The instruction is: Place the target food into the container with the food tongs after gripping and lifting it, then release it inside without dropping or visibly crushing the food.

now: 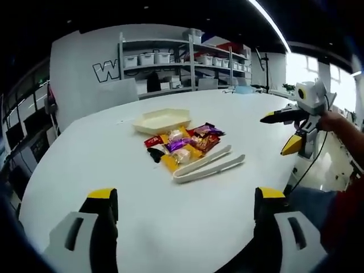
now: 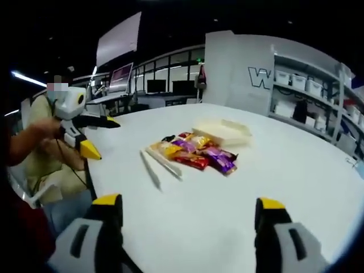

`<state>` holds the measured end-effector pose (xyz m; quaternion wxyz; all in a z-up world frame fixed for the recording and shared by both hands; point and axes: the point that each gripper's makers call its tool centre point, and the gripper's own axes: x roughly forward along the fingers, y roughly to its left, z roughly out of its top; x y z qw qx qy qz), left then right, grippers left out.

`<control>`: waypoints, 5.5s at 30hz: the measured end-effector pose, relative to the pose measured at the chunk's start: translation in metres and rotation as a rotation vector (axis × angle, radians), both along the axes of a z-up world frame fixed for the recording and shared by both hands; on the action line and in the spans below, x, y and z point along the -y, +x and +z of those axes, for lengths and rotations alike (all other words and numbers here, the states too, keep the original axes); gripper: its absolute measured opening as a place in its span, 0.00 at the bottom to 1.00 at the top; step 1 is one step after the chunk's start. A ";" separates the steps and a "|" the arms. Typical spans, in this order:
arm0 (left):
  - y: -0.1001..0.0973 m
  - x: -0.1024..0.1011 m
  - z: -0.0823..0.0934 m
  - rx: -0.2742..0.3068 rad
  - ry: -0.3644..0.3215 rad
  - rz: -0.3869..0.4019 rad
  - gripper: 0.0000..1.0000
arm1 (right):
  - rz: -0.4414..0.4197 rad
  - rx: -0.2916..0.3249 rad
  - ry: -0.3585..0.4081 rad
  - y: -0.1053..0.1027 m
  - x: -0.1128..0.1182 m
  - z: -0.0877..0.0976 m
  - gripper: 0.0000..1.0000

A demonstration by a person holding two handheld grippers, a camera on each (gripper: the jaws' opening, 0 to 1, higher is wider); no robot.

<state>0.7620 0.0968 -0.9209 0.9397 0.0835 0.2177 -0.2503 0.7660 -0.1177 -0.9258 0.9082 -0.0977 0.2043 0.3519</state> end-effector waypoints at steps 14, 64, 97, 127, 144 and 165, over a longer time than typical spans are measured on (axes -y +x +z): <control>0.012 0.012 -0.021 -0.033 0.002 -0.039 0.92 | 0.062 0.036 -0.044 0.006 -0.015 -0.006 0.84; 0.038 0.037 -0.045 -0.049 -0.019 -0.158 0.85 | 0.327 0.094 -0.067 0.038 -0.087 -0.037 0.30; 0.040 0.034 -0.045 -0.050 -0.018 -0.172 0.83 | 0.394 0.012 0.037 0.026 -0.085 -0.035 0.11; 0.028 0.047 -0.033 -0.051 -0.105 -0.252 0.62 | 0.462 -0.017 0.006 0.006 -0.090 -0.038 0.25; 0.020 0.044 -0.041 -0.056 -0.057 -0.265 0.61 | 0.413 0.100 0.007 0.011 -0.086 -0.016 0.24; 0.018 0.046 -0.040 -0.059 -0.057 -0.267 0.63 | 0.504 0.055 -0.054 -0.005 -0.109 -0.038 0.00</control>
